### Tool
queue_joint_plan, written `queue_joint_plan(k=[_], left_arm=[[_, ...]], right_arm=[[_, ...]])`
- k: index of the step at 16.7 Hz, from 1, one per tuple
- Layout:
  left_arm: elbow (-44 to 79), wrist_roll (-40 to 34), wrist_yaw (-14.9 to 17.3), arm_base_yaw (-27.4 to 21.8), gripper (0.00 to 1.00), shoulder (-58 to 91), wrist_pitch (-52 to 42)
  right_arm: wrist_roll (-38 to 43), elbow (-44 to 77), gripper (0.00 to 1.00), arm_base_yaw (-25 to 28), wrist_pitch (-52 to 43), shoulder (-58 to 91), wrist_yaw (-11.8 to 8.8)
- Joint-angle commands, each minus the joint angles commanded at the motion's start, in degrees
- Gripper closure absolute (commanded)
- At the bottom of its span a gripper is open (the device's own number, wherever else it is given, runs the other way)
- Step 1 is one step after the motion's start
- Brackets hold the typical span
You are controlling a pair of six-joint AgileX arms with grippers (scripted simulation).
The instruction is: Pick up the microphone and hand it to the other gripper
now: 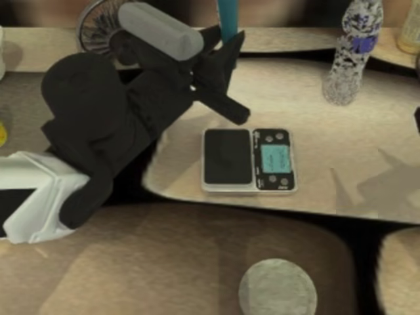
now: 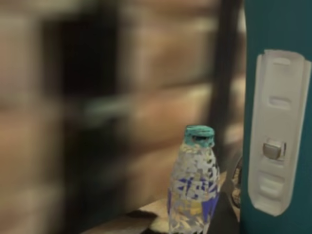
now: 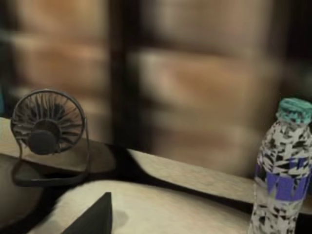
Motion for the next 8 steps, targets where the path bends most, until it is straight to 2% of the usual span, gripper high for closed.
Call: queue_joint_plan(k=[5,8], left_arm=[[0.0,0.0,0.0,0.0,1.00,0.0,0.0],[0.0,0.0,0.0,0.0,1.00,0.0,0.0]], right_arm=[[-1.2,13.9,0.00,8.4,8.5,23.5,-7.9],[-1.9,20.1,0.00,12.3,12.1,33.5,-11.4]])
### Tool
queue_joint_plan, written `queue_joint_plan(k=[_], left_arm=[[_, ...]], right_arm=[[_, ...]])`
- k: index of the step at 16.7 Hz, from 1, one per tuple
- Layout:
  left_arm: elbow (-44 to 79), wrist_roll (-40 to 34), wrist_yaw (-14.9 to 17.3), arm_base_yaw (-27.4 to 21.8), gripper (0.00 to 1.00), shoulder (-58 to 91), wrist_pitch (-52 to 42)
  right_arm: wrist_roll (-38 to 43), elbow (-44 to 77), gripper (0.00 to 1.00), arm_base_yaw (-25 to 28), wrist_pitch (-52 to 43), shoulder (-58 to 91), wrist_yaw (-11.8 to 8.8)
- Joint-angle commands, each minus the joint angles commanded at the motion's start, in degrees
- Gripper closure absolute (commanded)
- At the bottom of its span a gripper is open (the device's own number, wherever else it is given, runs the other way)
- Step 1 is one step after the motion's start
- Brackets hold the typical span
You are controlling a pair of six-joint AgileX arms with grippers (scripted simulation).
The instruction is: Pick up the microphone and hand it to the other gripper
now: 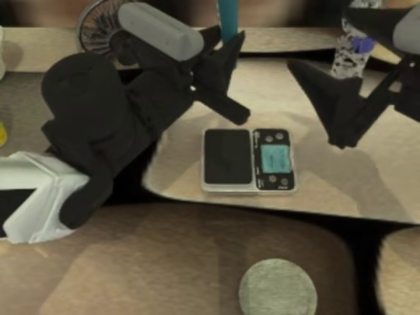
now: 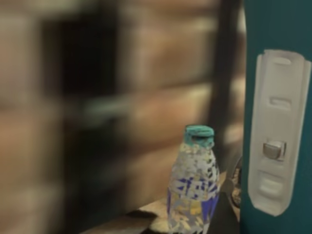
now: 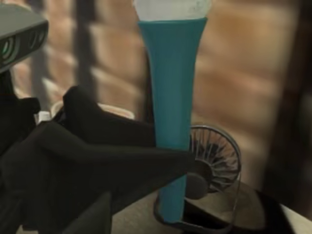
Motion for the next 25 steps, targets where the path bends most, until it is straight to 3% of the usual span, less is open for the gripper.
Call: queue_joint_plan(k=[4,9,12,19,24,25], left_arm=[[0.0,0.0,0.0,0.0,1.00,0.0,0.0],[0.0,0.0,0.0,0.0,1.00,0.0,0.0],[0.0,0.0,0.0,0.0,1.00,0.0,0.0],[0.0,0.0,0.0,0.0,1.00,0.0,0.0],[0.0,0.0,0.0,0.0,1.00,0.0,0.0],[0.0,0.0,0.0,0.0,1.00,0.0,0.0]], right_arm=[[-0.5,3.8,0.00,2.4,2.2,6.1,-2.3],[-0.5,3.8,0.00,2.3,2.2,6.2,-2.2],[-0.5,7.5,0.00,3.9,3.1,10.3,-0.9],[-0.3,20.7,0.00,9.2,6.0,27.0,4.7],[-0.3,21.5,0.00,9.5,6.2,27.7,5.0],[-0.3,21.5,0.08,9.5,6.2,27.7,5.0]])
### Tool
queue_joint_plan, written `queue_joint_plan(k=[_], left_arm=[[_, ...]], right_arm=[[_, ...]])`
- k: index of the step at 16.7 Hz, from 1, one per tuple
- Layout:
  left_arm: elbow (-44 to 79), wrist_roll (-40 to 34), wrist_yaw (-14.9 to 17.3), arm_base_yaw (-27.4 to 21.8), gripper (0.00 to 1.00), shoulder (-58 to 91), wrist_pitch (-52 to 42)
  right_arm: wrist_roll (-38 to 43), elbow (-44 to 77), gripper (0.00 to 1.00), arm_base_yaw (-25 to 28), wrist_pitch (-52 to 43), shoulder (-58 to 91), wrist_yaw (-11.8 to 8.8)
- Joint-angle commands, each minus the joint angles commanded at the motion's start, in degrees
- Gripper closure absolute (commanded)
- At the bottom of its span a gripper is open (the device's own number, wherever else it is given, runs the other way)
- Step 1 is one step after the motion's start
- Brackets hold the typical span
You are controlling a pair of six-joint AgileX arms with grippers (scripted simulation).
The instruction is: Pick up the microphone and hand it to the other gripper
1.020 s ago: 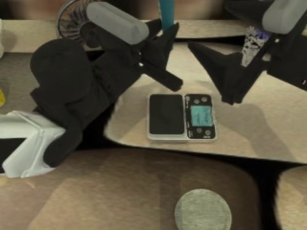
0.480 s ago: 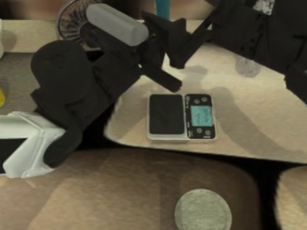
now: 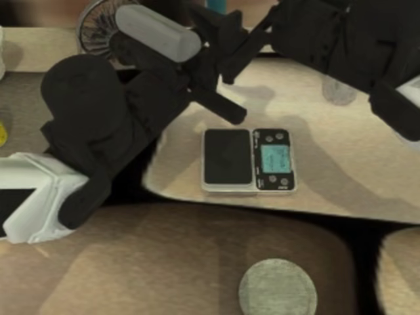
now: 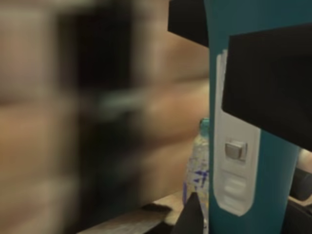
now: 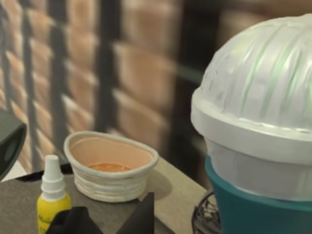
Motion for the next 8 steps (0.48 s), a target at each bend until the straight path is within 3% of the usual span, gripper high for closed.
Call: queue_joint_plan(k=[8], left_arm=[[0.0,0.0,0.0,0.0,1.00,0.0,0.0]], right_arm=[[0.0,0.0,0.68,0.0,0.0,0.0,0.0]])
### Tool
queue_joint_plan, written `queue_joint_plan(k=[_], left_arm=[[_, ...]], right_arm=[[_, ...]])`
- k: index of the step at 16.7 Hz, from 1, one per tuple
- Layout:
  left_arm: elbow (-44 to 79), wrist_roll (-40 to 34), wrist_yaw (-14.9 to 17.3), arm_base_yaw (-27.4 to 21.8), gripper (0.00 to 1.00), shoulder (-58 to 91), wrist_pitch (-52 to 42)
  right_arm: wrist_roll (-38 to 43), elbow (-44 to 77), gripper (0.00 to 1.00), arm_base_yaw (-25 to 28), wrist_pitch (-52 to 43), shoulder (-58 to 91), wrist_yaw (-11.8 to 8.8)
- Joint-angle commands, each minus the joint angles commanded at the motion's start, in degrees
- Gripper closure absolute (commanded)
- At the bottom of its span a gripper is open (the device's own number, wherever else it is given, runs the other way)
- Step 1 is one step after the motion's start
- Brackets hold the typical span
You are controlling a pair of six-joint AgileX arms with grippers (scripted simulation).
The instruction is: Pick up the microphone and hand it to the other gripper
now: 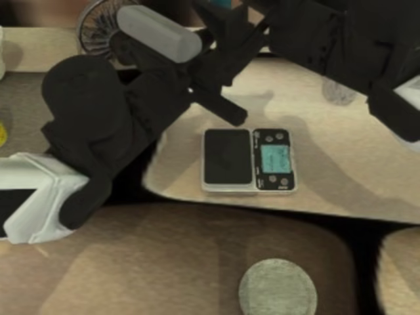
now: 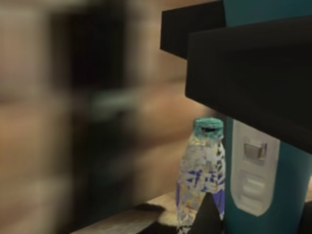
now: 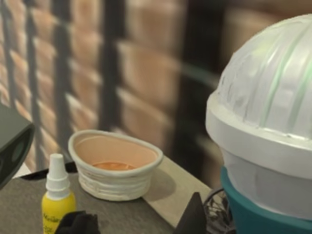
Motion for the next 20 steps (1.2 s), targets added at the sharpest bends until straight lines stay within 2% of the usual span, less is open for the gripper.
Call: queue_joint_plan(k=[4,13,20], left_arm=[[0.0,0.0,0.0,0.0,1.00,0.0,0.0],[0.0,0.0,0.0,0.0,1.00,0.0,0.0],[0.0,0.0,0.0,0.0,0.47,0.0,0.0]], right_arm=[[0.0,0.0,0.98,0.0,0.0,0.0,0.0],[0.0,0.0,1.00,0.0,0.0,0.0,0.0],[0.0,0.0,1.00,0.0,0.0,0.0,0.0]])
